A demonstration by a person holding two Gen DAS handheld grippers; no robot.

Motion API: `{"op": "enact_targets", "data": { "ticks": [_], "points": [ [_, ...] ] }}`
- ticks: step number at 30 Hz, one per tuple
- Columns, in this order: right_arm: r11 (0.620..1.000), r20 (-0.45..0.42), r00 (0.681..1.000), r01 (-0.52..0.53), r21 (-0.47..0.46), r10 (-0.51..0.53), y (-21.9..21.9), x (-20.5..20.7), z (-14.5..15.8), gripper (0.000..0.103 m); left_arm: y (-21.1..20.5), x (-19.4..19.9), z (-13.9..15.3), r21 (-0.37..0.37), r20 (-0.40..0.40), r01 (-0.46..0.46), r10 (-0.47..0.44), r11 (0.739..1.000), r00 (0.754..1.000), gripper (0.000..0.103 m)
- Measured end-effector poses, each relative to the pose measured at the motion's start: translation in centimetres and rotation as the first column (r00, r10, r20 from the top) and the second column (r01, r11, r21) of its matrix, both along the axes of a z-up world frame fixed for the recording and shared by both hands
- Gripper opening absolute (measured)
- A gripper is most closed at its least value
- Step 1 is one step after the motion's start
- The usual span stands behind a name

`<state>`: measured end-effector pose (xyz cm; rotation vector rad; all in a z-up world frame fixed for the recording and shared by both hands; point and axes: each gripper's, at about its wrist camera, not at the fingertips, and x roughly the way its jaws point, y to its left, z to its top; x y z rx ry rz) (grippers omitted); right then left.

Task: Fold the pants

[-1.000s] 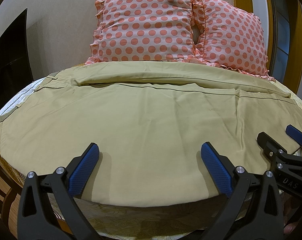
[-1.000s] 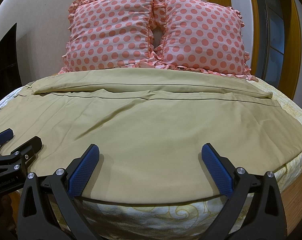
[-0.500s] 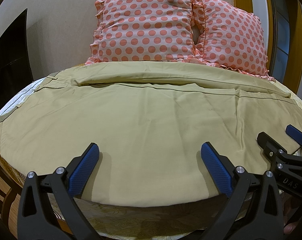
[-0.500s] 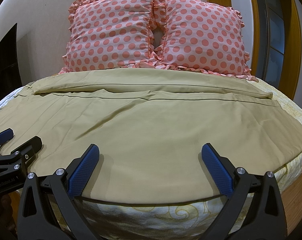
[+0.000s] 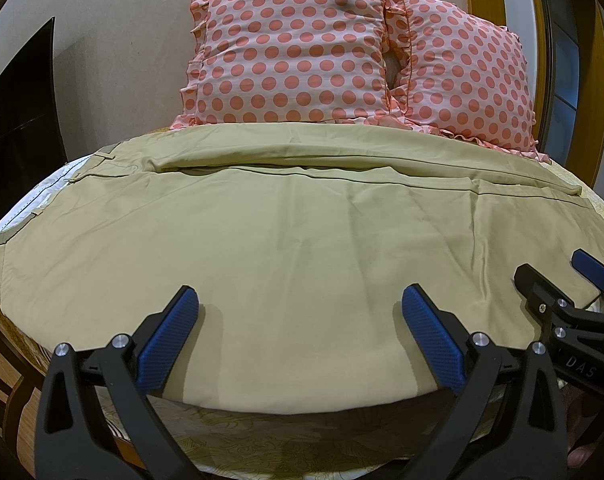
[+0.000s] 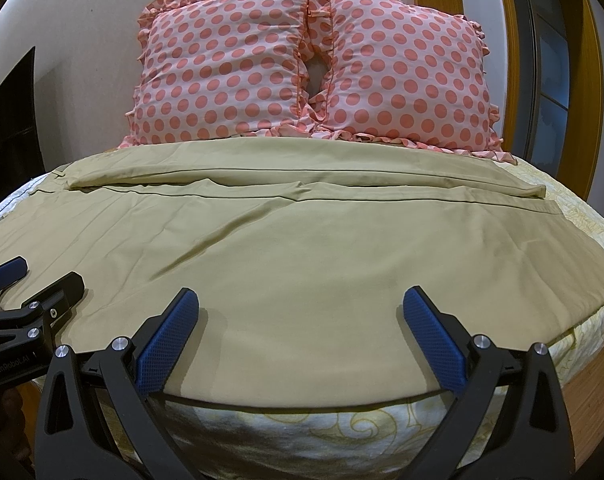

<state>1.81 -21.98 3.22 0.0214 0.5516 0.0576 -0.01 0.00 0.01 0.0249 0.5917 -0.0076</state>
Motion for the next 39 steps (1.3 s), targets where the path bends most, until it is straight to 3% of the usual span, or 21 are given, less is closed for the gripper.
{"op": "enact_targets", "data": {
  "ticks": [26,33,36,39],
  "points": [
    [1.000,0.007,1.000,-0.001,0.001,0.001,-0.3,-0.3,-0.2,0.102,0.0,0.0,0.0,0.001,0.000,0.000,0.000,1.000,1.000,0.101],
    [0.999,0.017,0.999,-0.044,0.007,0.044,-0.7,-0.2,0.0,0.102,0.2,0.3,0.3,-0.003,-0.027,0.016,-0.016,1.000,1.000,0.101],
    [0.992,-0.074,0.990,-0.117,0.041,0.120,-2.1,1.6,1.6,0.102,0.8,0.8,1.0,-0.015,-0.037,0.021,-0.021,1.000,0.999,0.101],
    [0.994,-0.051,0.997,-0.052,0.094,0.057,-5.9,4.7,5.0,0.102,1.4,1.6,2.8,-0.019,0.005,0.001,-0.001,1.000,1.000,0.101]
  ]
}}
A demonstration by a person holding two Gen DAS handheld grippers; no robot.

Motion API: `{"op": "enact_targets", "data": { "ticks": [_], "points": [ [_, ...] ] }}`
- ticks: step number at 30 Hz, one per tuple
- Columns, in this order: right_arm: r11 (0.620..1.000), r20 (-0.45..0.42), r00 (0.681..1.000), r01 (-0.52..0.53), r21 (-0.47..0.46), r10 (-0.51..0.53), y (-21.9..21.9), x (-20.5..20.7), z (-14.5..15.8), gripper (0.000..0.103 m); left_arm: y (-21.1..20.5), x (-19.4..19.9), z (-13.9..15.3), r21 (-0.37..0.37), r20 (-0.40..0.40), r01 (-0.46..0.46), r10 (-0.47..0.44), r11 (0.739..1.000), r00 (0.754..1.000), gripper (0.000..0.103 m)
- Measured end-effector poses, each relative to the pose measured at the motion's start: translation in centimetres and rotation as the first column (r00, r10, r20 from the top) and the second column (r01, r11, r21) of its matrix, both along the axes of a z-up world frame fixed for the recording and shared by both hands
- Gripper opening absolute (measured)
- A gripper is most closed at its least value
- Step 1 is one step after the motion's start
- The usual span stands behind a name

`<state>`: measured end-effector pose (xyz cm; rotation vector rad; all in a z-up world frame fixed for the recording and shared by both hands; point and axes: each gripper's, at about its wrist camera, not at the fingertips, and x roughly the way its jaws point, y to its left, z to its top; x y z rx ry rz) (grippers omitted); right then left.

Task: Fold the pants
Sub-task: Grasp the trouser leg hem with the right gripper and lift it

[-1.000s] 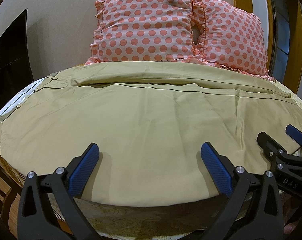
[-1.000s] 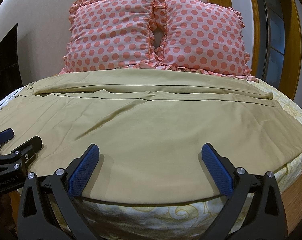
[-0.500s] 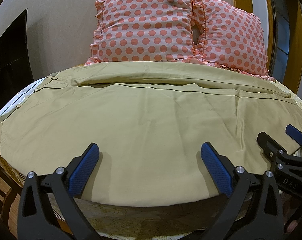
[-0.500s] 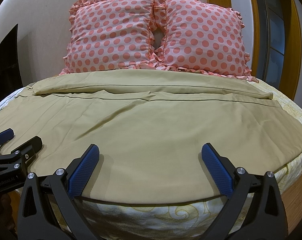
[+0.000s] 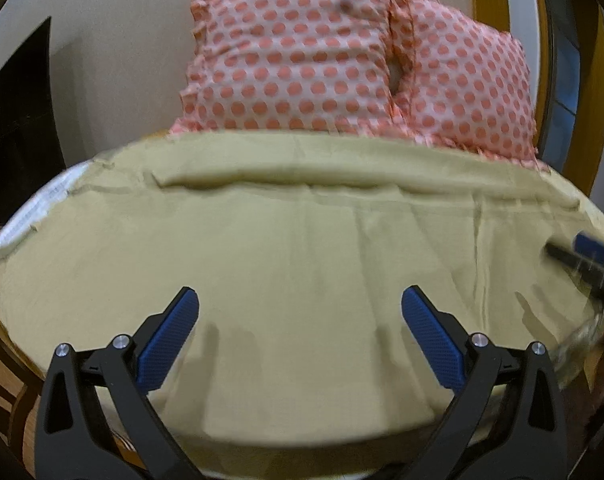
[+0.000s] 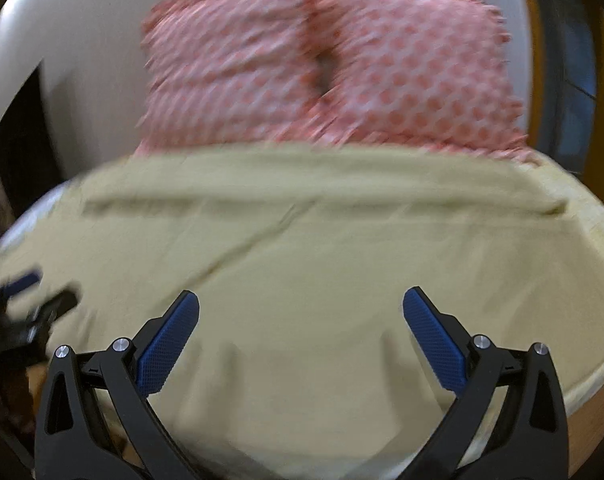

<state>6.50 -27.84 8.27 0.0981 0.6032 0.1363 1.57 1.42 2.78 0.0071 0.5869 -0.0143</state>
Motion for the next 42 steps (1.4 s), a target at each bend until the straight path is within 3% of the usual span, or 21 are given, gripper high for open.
{"op": "enact_targets", "data": {
  "ticks": [2,6,8,10,11,13,17,20,23,27,30,34,38,39,41,42],
  "points": [
    [0.997,0.005,0.997,0.079,0.023,-0.079,-2.7,2.9,2.1,0.102,0.4,0.9,1.7,-0.005,0.037,-0.021,0.021,1.000,0.999,0.101],
    [0.960,-0.116,0.956,0.276,0.049,-0.269,-9.2,12.9,3.9,0.102,0.7,3.1,3.4,-0.016,0.059,-0.042,0.043,0.999,0.997,0.101],
    [0.930,-0.200,0.914,0.366,0.030,-0.353,-11.9,18.1,3.1,0.101,0.7,4.6,3.9,0.000,0.062,-0.053,0.053,0.999,0.997,0.101],
    [0.890,-0.286,0.857,0.455,0.025,-0.430,-14.9,23.3,1.6,0.080,0.8,6.0,4.1,0.020,0.063,-0.069,0.068,0.997,0.996,0.101],
    [0.862,-0.335,0.816,0.506,0.021,-0.471,-16.4,26.1,0.5,0.077,0.9,6.8,4.1,0.027,0.060,-0.080,0.078,0.996,0.995,0.101],
    [0.828,-0.379,0.767,0.560,0.002,-0.518,-17.8,29.2,-1.0,0.074,1.3,7.6,4.1,0.026,0.053,-0.092,0.091,0.995,0.994,0.101],
    [0.746,-0.425,0.662,0.664,-0.049,-0.617,-19.9,34.3,-3.6,0.073,2.1,9.6,3.4,-0.006,0.010,-0.102,0.102,0.995,0.995,0.101],
    [0.725,-0.395,0.632,0.672,-0.150,-0.667,-20.0,35.9,-4.2,0.071,2.4,10.5,2.8,-0.028,-0.030,-0.094,0.093,0.995,0.995,0.101],
    [0.734,-0.353,0.655,0.655,-0.176,-0.669,-19.5,36.5,-4.8,0.062,2.7,10.8,2.5,-0.052,-0.050,-0.083,0.080,0.995,0.996,0.101],
    [0.755,-0.317,0.693,0.640,-0.143,-0.648,-19.8,35.4,-5.3,0.022,3.2,11.0,2.2,-0.080,-0.070,-0.090,0.085,0.993,0.994,0.101],
    [0.766,-0.332,0.723,0.643,0.003,-0.606,-22.0,33.1,-5.6,0.009,3.7,10.9,2.2,-0.106,-0.072,-0.103,0.096,0.989,0.993,0.101],
    [0.763,-0.287,0.786,0.609,0.215,-0.547,-24.5,28.5,-4.4,0.005,4.2,10.7,2.2,-0.134,-0.071,-0.116,0.107,0.984,0.992,0.101],
    [0.771,-0.161,0.861,0.505,0.388,-0.482,-24.6,20.2,-1.9,0.005,4.1,10.2,2.4,-0.139,-0.052,-0.118,0.112,0.983,0.992,0.101],
    [0.760,-0.127,0.875,0.471,0.447,-0.467,-24.5,16.5,-1.8,0.005,4.0,10.1,2.4,-0.138,-0.047,-0.116,0.110,0.984,0.993,0.101],
    [0.743,-0.123,0.883,0.451,0.495,-0.454,-22.2,12.1,-0.8,0.004,4.0,9.9,2.6,-0.134,-0.041,-0.114,0.109,0.984,0.993,0.101],
    [0.723,-0.140,0.882,0.452,0.523,-0.450,-21.9,9.3,-1.9,0.005,4.0,9.6,2.7,-0.137,-0.035,-0.112,0.108,0.984,0.994,0.101]
  ]
}}
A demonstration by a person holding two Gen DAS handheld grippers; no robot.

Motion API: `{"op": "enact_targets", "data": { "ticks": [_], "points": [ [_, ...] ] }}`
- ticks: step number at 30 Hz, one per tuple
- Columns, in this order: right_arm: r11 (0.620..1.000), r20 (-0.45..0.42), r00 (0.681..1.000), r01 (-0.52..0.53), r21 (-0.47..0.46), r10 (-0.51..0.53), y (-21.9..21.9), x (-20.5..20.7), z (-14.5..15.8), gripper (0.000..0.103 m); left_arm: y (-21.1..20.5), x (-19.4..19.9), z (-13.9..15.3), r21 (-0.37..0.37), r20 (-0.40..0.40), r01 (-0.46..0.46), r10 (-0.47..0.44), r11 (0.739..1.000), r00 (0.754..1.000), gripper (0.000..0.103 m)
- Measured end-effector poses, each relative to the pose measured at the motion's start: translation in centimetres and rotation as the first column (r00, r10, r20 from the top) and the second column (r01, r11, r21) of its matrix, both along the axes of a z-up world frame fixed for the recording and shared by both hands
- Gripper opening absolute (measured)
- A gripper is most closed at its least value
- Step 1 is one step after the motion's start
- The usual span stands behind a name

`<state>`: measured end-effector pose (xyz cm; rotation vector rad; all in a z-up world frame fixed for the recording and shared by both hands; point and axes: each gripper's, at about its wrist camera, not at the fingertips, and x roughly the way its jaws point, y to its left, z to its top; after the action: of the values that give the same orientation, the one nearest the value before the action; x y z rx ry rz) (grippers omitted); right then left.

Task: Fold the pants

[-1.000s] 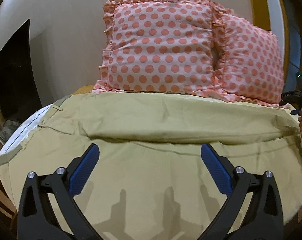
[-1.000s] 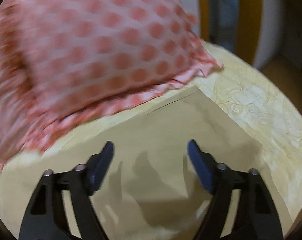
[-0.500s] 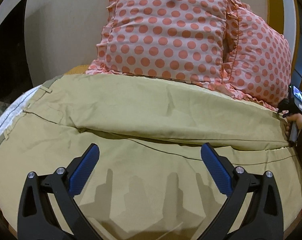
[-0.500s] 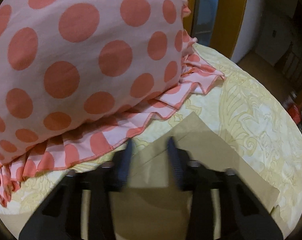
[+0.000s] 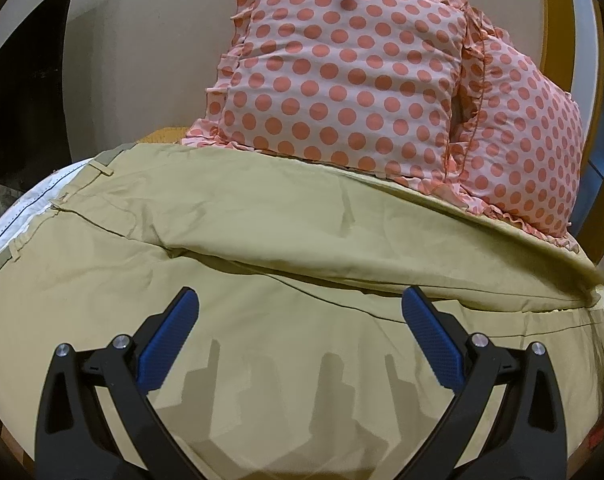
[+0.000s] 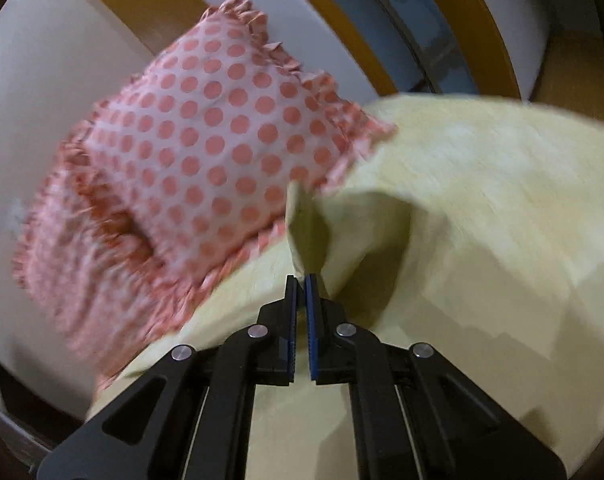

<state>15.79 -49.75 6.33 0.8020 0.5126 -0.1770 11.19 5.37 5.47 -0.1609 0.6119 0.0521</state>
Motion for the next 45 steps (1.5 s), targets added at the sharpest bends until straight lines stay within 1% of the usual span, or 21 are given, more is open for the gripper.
{"op": "enact_targets", "data": {
  "ticks": [6,8,9,13,15,17,18,20,22,27,32,33,34,35,36,37,39,40,42,43,45],
  "points": [
    [0.981,-0.066,0.998,-0.007,0.196,0.020,0.4,-3.7,-4.1,0.009,0.2,-1.1,1.4,0.006,0.035,0.001,-0.001,1.000,0.999,0.101],
    [0.967,-0.066,0.998,0.003,0.253,0.014,0.4,-4.2,-4.4,0.027,0.6,-1.6,2.0,0.010,0.052,-0.014,0.013,1.000,0.999,0.101],
    [0.965,-0.062,0.998,0.004,0.263,0.013,0.5,-4.2,-4.4,0.043,0.9,-1.7,2.4,0.010,0.061,-0.025,0.025,1.000,0.998,0.101],
    [0.967,-0.048,0.999,0.019,0.255,-0.007,0.6,-3.8,-4.2,0.047,2.4,-1.4,3.3,-0.006,0.075,-0.053,0.053,0.999,0.996,0.101],
    [0.973,-0.044,0.999,0.031,0.231,-0.021,0.4,-3.0,-4.4,0.043,3.2,-0.7,3.9,-0.031,0.071,-0.050,0.052,0.998,0.996,0.101],
    [0.976,-0.045,0.999,0.003,0.220,0.007,0.0,-1.6,-4.8,0.004,4.1,0.5,4.4,-0.066,0.066,-0.026,0.030,0.998,0.997,0.101],
    [0.974,-0.037,0.999,-0.008,0.226,0.017,-0.4,-1.2,-5.0,0.002,4.5,1.2,4.6,-0.082,0.060,-0.021,0.026,0.996,0.998,0.101],
    [0.969,0.042,0.999,-0.023,0.244,0.013,-0.9,-2.2,-4.5,0.001,5.8,3.3,4.8,-0.138,0.029,-0.026,0.030,0.990,0.999,0.101],
    [0.979,0.138,0.990,-0.022,0.204,-0.006,-0.9,-4.7,-3.0,0.001,7.1,5.5,4.6,-0.195,-0.017,-0.041,0.038,0.980,0.999,0.101],
    [0.983,0.192,0.981,-0.015,0.181,-0.020,-1.1,-7.8,-1.9,0.001,9.1,11.8,2.8,-0.277,-0.169,-0.113,0.067,0.954,0.983,0.099],
    [0.981,0.189,0.982,-0.019,0.194,-0.018,-1.3,-7.8,-2.4,0.001,10.0,17.2,0.8,-0.211,-0.277,-0.222,0.159,0.952,0.948,0.089],
    [0.980,0.187,0.982,-0.022,0.197,-0.016,-1.4,-7.7,-2.6,0.001,10.1,18.2,0.2,-0.211,-0.301,-0.236,0.167,0.949,0.939,0.086],
    [0.980,0.186,0.983,-0.024,0.197,-0.013,-1.4,-7.5,-2.6,0.001,10.5,19.6,-0.5,-0.211,-0.336,-0.256,0.176,0.943,0.925,0.072],
    [0.980,0.184,0.983,-0.027,0.196,-0.010,-1.5,-7.4,-2.6,0.001,10.7,20.6,-1.1,-0.202,-0.360,-0.267,0.182,0.942,0.915,0.048],
    [0.981,0.183,0.983,-0.029,0.194,-0.008,-1.6,-7.1,-2.6,0.001,10.9,21.2,-1.5,-0.201,-0.376,-0.264,0.175,0.943,0.910,0.030],
    [0.981,0.184,0.983,-0.033,0.192,-0.003,-1.7,-6.8,-2.6,0.001,11.4,21.6,-2.1,-0.231,-0.389,-0.250,0.147,0.940,0.909,0.005],
    [0.979,0.199,0.980,-0.043,0.200,0.002,-1.9,-6.9,-2.3,0.001,12.1,20.0,-1.7,-0.299,-0.354,-0.264,0.150,0.917,0.923,0.005],
    [0.980,0.213,0.977,-0.046,0.194,0.004,-2.0,-7.0,-1.9,0.001,12.3,19.1,-1.1,-0.307,-0.330,-0.257,0.151,0.916,0.932,0.004],
    [0.987,0.244,0.970,-0.042,0.158,0.002,-2.1,-7.8,-0.8,0.001,12.2,14.4,1.4,-0.291,-0.235,-0.199,0.131,0.936,0.963,0.004],
    [0.989,0.252,0.968,-0.034,0.143,-0.003,-2.2,-8.2,-0.4,0.001,12.2,12.7,2.3,-0.291,-0.205,-0.183,0.126,0.939,0.971,0.004],
    [0.993,0.245,0.969,-0.008,0.121,-0.022,-2.6,-9.4,-0.4,0.001,12.3,6.0,4.0,-0.294,-0.136,-0.151,0.115,0.944,0.984,0.005]
  ]
}}
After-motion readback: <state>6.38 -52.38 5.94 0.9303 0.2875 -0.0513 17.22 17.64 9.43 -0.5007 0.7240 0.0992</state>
